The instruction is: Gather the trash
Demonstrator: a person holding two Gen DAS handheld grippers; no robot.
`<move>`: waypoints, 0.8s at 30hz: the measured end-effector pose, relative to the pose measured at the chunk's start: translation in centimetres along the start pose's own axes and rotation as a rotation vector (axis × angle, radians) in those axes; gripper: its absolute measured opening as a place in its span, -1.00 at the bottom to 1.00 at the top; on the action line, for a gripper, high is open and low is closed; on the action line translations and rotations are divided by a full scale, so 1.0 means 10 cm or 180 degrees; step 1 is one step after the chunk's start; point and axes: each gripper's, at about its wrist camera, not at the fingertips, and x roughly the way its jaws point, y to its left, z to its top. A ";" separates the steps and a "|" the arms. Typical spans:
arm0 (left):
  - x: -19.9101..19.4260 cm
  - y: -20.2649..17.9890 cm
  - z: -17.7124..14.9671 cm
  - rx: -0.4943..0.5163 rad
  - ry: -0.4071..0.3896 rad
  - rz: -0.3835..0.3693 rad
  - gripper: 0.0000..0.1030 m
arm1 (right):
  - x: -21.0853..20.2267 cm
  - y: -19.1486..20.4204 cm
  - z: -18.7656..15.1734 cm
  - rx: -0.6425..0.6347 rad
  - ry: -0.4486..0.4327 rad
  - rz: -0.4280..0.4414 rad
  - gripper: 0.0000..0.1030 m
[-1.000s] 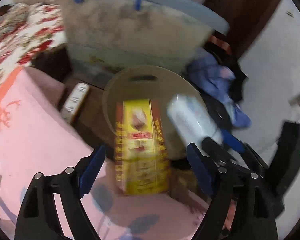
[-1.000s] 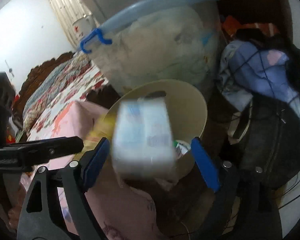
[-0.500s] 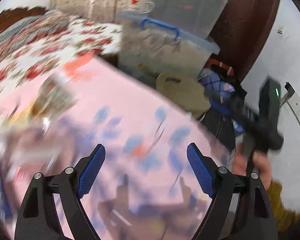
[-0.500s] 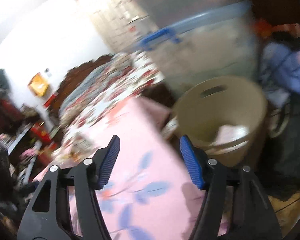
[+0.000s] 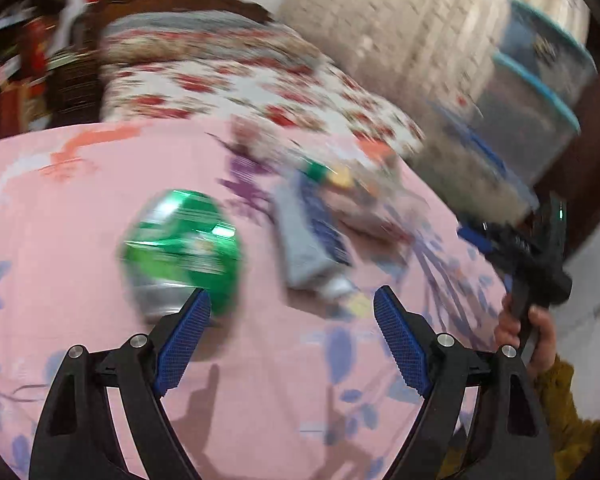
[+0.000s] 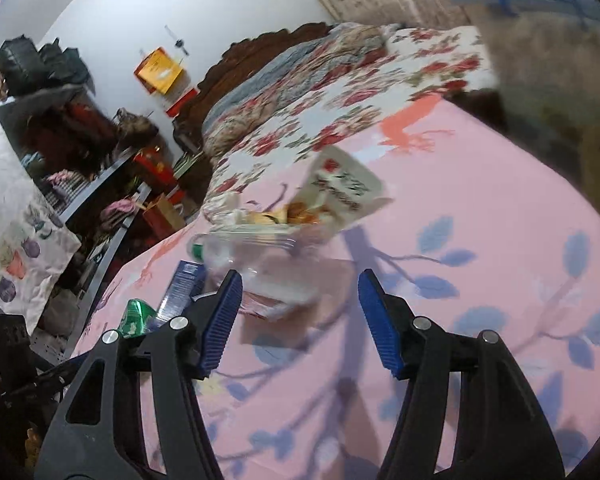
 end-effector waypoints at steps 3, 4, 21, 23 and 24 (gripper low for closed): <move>-0.15 0.25 0.03 -0.0154 -0.0131 0.0052 0.55 | 0.21 0.03 0.17 0.0002 -0.0001 -0.0103 0.21; -0.18 0.32 0.05 -0.0201 -0.0169 0.0055 0.55 | 0.27 -0.02 0.23 0.0050 0.0024 -0.0152 0.21; 0.08 0.82 0.17 -0.0542 0.0018 0.0165 0.68 | 0.64 0.96 -0.37 -0.1809 0.0499 -0.0642 0.05; 0.22 0.83 0.18 -0.0582 0.0127 0.0202 0.68 | 0.75 0.94 -0.40 -0.1866 0.0599 -0.0699 -0.52; 0.27 0.85 0.19 -0.0616 0.0177 0.0207 0.68 | 0.76 0.92 -0.42 -0.1846 0.0624 -0.0696 -0.55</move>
